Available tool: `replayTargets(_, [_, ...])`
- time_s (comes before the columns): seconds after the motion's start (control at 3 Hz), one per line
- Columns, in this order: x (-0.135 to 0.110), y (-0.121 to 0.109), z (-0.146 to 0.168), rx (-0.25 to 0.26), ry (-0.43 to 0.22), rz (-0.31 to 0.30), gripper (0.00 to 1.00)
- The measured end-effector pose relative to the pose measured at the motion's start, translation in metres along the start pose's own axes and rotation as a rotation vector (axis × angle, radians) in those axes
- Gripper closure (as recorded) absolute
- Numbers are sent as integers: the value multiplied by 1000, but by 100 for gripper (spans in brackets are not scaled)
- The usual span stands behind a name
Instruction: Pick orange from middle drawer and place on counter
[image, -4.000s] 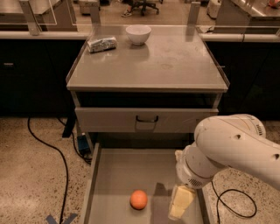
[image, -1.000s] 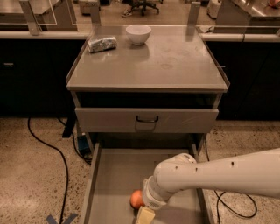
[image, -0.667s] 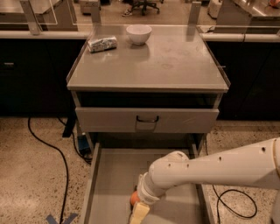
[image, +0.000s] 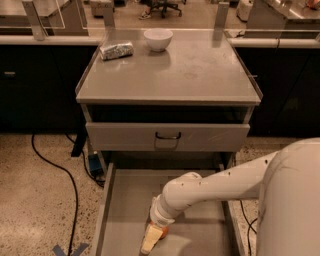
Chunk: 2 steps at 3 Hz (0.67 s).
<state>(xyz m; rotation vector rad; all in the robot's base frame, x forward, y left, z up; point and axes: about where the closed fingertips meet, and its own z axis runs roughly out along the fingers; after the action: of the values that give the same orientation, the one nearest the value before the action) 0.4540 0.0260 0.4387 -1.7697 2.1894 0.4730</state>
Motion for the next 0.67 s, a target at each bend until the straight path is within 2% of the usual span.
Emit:
replayTargets(0.33, [23, -12, 43, -23, 33, 51, 0])
replayTargets(0.67, [23, -13, 43, -22, 33, 51, 0])
